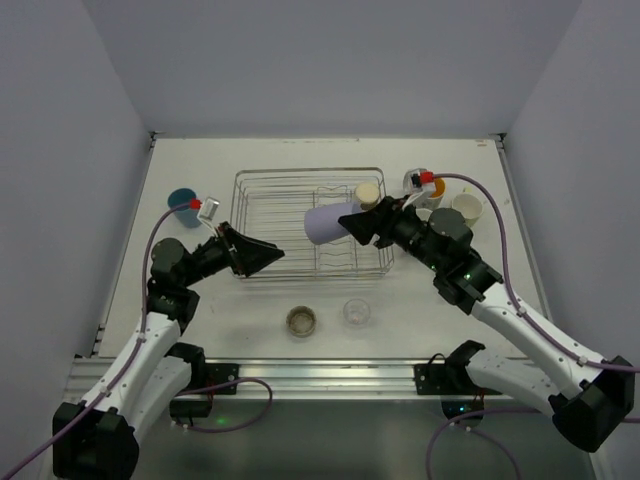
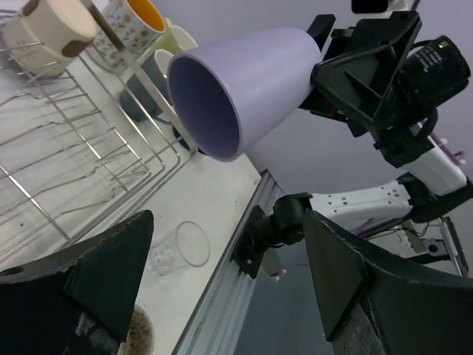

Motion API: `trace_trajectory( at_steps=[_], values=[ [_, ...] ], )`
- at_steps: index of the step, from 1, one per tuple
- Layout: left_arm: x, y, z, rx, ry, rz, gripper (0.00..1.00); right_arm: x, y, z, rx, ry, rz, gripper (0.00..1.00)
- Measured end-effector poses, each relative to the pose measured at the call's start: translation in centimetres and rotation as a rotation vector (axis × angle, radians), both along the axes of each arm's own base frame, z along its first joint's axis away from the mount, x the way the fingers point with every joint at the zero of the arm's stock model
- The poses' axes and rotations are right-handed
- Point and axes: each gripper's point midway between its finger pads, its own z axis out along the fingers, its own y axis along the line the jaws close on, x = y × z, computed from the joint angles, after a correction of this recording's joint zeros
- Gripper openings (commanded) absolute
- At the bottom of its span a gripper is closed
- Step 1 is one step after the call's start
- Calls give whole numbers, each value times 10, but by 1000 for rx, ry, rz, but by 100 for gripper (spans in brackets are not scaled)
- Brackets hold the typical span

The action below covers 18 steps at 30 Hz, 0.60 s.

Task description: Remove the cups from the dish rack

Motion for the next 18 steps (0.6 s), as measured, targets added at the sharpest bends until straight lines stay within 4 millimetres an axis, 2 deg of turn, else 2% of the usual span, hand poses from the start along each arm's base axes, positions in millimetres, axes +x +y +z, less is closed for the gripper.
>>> trace_trajectory(
  at_steps=[6, 10, 12, 13, 16, 18],
  values=[
    [-12, -15, 16, -58, -18, -69, 82, -24, 40, 14, 132, 21, 205, 18],
    [-16, -22, 20, -77, -21, -96, 78, -32, 57, 11, 177, 49, 288, 18],
    [-16, -25, 21, -85, -18, -105, 69, -35, 66, 9, 190, 65, 322, 18],
    [-16, -25, 22, -89, -19, -106, 69, -36, 69, 7, 191, 70, 329, 18],
    [-15, -25, 27, -105, -30, -98, 55, -39, 77, 2, 198, 91, 353, 18],
    [-14, -25, 30, -113, -37, -91, 42, -42, 81, -2, 205, 103, 369, 18]
  ],
)
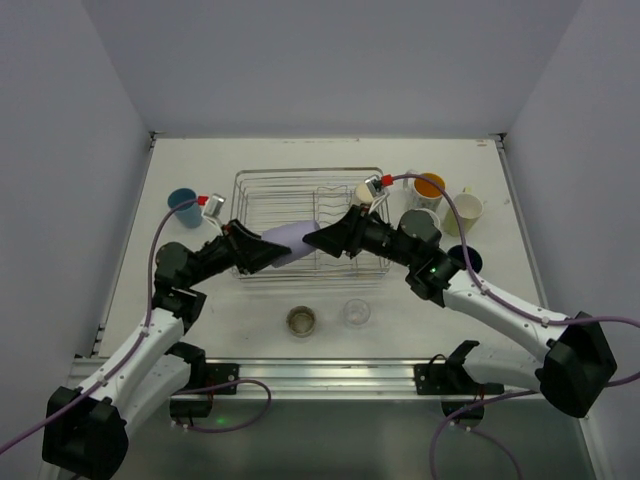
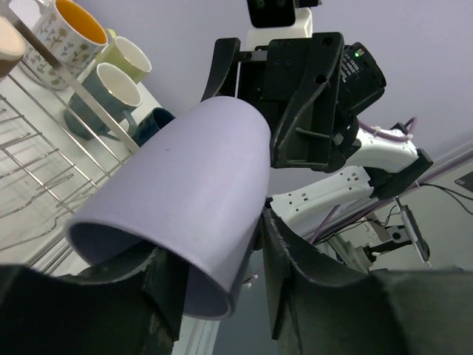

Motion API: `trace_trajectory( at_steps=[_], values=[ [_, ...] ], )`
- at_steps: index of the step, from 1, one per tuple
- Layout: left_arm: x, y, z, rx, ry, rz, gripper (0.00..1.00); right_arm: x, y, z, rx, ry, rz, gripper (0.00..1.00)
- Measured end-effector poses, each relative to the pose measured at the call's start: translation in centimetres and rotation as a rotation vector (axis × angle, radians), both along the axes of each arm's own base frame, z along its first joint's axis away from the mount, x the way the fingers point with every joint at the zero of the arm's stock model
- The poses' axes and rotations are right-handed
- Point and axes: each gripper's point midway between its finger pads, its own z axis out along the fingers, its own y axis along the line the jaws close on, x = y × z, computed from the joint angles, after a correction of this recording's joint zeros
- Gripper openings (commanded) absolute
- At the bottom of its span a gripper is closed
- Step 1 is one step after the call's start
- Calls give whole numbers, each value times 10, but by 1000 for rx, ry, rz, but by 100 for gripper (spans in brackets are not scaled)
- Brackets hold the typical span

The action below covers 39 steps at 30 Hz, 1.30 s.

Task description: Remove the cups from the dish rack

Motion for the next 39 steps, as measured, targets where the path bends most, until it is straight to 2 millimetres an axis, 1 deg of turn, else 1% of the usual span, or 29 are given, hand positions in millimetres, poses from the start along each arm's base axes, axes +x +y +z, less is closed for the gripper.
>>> trace_trajectory(
  at_steps=[1, 2, 3, 4, 6, 7, 9, 10, 11, 12, 15, 17, 19, 21, 23, 25, 27, 28, 30, 32, 35, 37, 39],
  values=[
    [1, 0, 1, -4, -5, 4, 31, -1, 2, -2, 3, 6, 7, 18],
    [1, 0, 2, -9, -4, 7, 24, 0, 4, -4, 6, 12, 10, 18],
    [2, 1, 4, -15, -3, 12, 18, 1, 5, -6, 8, 16, 11, 21],
    [2, 1, 6, -20, -5, 13, 11, 2, 6, -6, 18, 22, 11, 38],
    [1, 1, 9, -25, -24, 11, 5, 4, 6, -9, 31, 37, 7, 57],
    [1, 1, 10, -23, -29, 14, 2, 5, 5, -11, 32, 45, 2, 71],
    [4, 2, 9, -2, -38, 38, 0, 6, 5, -16, 29, 58, -4, 83],
    [10, 3, 8, 17, -31, 68, 0, 3, 6, -18, 25, 60, 2, 88],
    [16, 4, 6, 40, -20, 100, 0, 1, 7, -20, 21, 62, 7, 97],
    [24, 7, 3, 69, -5, 139, 0, -1, 7, -23, 13, 67, 11, 99],
    [46, 16, 0, 179, 25, 252, 0, -6, 3, -30, -24, 67, -1, 99],
    [62, 27, 6, 260, 29, 344, 0, -6, -4, -31, -46, 57, -25, 99],
    [77, 42, 14, 350, 28, 441, 0, -8, -12, -33, -71, 43, -48, 99],
    [92, 63, 22, 442, 29, 545, 0, -9, -21, -35, -101, 30, -82, 99],
    [106, 90, 27, 533, 32, 658, 0, -9, -31, -40, -136, 24, -116, 99],
    [119, 118, 24, 631, 59, 757, 0, -8, -40, -46, -175, 20, -156, 99],
    [128, 144, 15, 720, 97, 832, 0, -8, -48, -53, -210, 16, -179, 99],
    [131, 156, 7, 773, 122, 862, 0, -8, -53, -57, -236, 13, -196, 99],
    [135, 180, -21, 885, 205, 897, 0, -8, -59, -62, -269, 7, -213, 99],
    [133, 189, -45, 973, 275, 885, 0, -8, -63, -69, -306, 4, -220, 99],
    [129, 195, -75, 1077, 357, 840, 0, -8, -68, -80, -358, 6, -228, 99],
    [127, 198, -90, 1125, 395, 816, 0, -9, -70, -84, -379, 4, -223, 99],
    [129, 199, -100, 1153, 419, 799, 0, -9, -71, -86, -393, 2, -220, 99]
  ],
)
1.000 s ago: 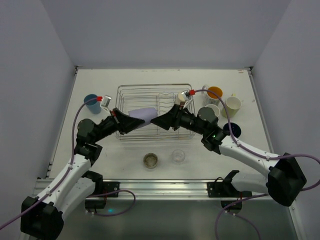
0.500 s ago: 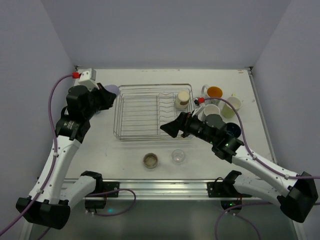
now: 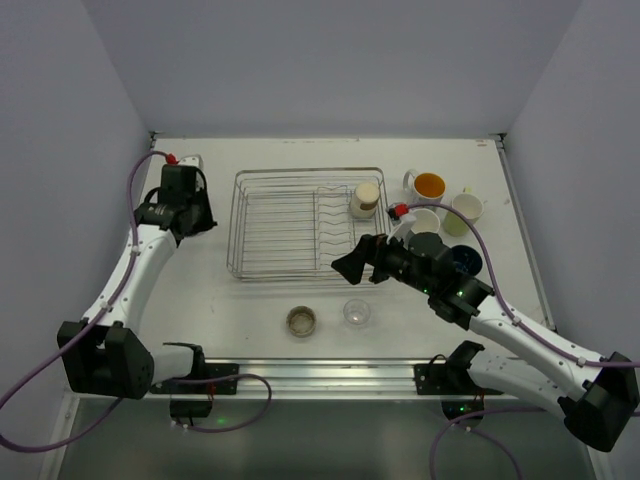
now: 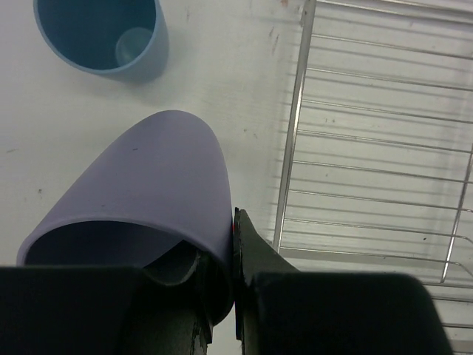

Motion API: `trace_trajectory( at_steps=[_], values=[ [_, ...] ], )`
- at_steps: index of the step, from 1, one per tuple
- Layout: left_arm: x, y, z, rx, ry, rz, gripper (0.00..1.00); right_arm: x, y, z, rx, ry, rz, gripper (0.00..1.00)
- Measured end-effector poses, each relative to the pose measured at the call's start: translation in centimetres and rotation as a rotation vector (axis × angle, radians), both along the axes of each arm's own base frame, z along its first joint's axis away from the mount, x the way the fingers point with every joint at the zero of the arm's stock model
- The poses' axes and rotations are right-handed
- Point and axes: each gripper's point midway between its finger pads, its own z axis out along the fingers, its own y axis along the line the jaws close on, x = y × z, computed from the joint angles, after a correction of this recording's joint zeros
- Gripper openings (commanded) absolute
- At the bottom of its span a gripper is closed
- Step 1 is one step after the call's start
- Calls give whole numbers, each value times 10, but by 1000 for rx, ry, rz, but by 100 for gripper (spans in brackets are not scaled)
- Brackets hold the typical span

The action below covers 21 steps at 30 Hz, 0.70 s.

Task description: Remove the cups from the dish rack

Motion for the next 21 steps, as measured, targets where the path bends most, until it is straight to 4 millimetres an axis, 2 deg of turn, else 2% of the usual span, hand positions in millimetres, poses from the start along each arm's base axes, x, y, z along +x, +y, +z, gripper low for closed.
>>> trace_trajectory(
  at_steps=[2, 13, 21],
  values=[
    [2, 0, -12, 7, 39, 1, 0, 0, 0, -1, -6, -4, 3, 99],
    [6, 5, -81, 48, 235, 18, 19, 0, -1, -3, -23, -14, 9, 99],
    [11, 6, -97, 59, 261, 22, 28, 0, -1, -5, -32, -11, 9, 99]
  ],
)
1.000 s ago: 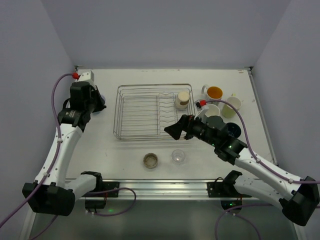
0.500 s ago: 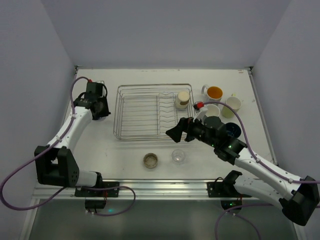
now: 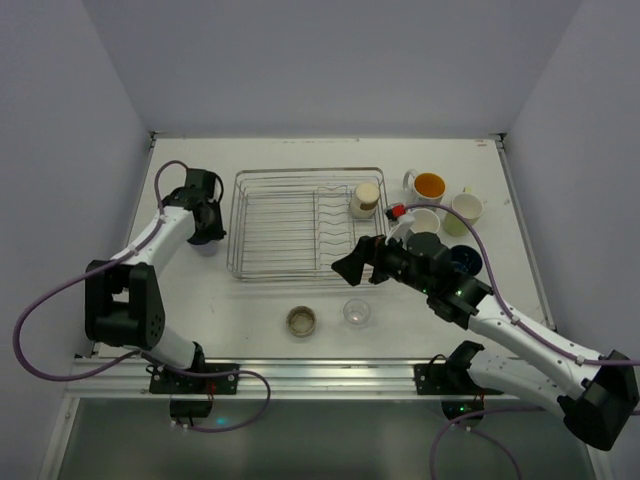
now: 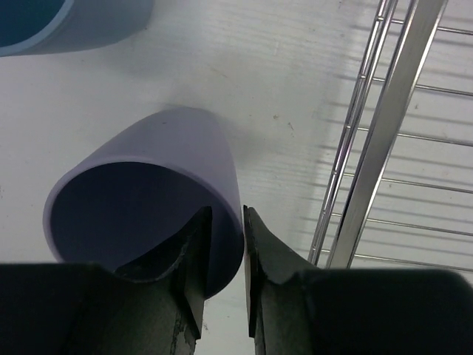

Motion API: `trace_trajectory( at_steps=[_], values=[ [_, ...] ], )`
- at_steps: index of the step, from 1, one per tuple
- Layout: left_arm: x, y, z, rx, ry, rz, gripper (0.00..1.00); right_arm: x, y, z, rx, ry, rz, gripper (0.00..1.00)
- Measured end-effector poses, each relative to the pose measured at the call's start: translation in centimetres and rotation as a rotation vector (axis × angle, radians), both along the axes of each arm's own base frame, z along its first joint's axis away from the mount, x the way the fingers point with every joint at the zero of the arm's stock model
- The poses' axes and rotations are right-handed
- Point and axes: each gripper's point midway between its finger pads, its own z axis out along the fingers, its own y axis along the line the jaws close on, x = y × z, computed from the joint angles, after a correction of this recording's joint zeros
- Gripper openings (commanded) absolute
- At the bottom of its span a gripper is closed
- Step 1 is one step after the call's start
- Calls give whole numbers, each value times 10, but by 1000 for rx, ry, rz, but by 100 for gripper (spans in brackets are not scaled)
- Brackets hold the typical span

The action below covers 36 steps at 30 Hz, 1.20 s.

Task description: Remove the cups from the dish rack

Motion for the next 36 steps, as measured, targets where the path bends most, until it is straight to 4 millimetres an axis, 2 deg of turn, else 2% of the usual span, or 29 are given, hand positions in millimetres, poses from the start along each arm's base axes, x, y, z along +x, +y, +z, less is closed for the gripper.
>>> trace_trajectory(
  at_steps=[7, 10, 12, 13, 15, 17, 22, 24, 27, 32, 36],
  values=[
    [4, 0, -1, 3, -11, 3, 38, 6, -2, -1, -23, 7, -28, 99],
    [5, 0, 9, -1, -43, 1, 52, 15, -4, 4, -47, -3, -65, 89],
    [6, -1, 25, -6, -90, -2, 62, 23, -6, 5, -69, -8, -93, 86],
    [6, -2, 34, -10, -118, -4, 74, 29, -7, 6, -84, -13, -113, 85],
    [6, -6, 56, -18, -191, -17, 83, 43, -13, 7, -123, -16, -167, 82],
    [6, -15, 81, -29, -275, -41, 89, 58, -20, 6, -167, -16, -224, 81],
    [-3, -53, 136, -92, -473, -154, 91, 99, -38, 0, -283, -6, -354, 72],
    [-11, -69, 149, -148, -545, -211, 91, 117, -43, -4, -325, 5, -394, 68],
    [-34, -95, 155, -266, -617, -325, 92, 143, -51, -12, -381, 25, -455, 64],
    [-72, -127, 148, -439, -653, -501, 96, 183, -58, -30, -466, 58, -537, 77],
    [-99, -140, 153, -517, -700, -609, 100, 207, -60, -45, -517, 84, -584, 81]
  ],
)
